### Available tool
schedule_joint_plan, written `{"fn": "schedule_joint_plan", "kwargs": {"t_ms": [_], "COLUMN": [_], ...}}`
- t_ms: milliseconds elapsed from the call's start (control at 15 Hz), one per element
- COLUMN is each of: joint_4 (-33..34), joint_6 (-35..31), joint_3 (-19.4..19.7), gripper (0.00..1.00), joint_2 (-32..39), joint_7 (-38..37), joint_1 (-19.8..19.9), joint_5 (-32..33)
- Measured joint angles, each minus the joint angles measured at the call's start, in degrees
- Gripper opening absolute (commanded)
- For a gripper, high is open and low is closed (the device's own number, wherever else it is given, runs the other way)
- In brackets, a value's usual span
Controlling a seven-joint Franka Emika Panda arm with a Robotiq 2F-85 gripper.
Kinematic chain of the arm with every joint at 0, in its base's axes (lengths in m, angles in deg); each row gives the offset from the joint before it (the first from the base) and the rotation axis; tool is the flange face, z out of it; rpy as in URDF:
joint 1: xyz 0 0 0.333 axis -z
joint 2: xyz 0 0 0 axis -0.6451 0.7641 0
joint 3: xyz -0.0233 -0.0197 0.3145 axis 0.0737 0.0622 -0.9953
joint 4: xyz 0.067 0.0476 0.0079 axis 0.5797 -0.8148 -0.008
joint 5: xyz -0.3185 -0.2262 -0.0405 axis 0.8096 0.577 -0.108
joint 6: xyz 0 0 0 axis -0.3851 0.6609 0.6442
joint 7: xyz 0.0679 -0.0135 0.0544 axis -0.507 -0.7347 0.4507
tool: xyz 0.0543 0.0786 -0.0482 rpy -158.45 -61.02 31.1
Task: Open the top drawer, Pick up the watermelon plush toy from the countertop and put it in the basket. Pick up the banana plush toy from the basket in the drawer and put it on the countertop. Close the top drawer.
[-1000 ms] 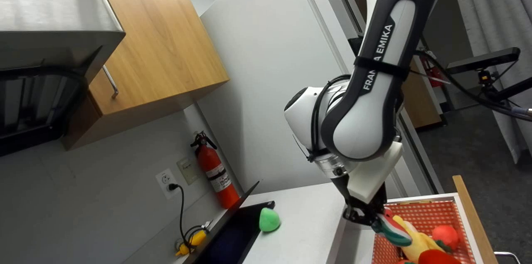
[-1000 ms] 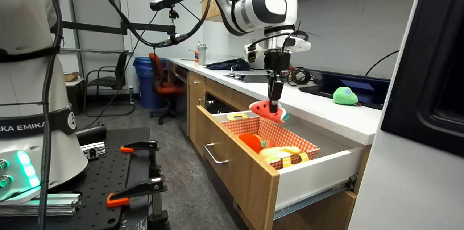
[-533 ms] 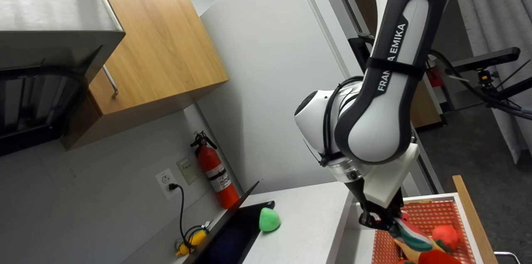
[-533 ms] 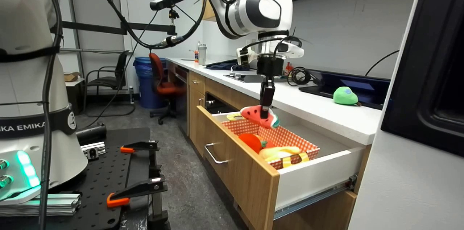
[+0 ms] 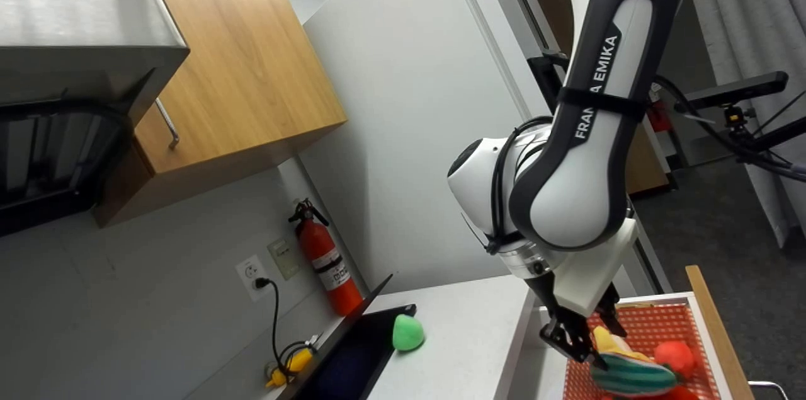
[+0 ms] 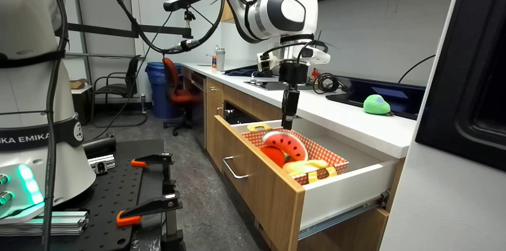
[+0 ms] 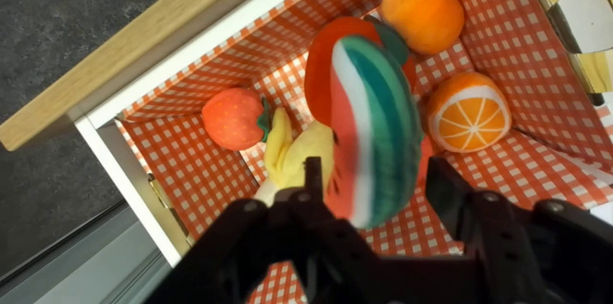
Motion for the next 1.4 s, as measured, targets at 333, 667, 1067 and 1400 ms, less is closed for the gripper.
{"fn": "schedule_joint_plan", "kwargs": {"t_ms": [333,667,1067,1400], "joint_4": [0.0,0.3,0.8,0.8], "joint_6": [0.0,-0.2,-1.6,-4.7], "joint_3": [0.0,0.0,0.0,0.0], "gripper": [1.00,1.00,1.00,1.00], "joint_2": [-0.5,-0.9,-0.7,0.5], "joint_7": [-0.1,-0.1,-0.1,-0.1], "joint_1": [0.3,1.8,4.3,5.4], "joint_5": [-0.2,-3.2,-9.9,-16.3]}}
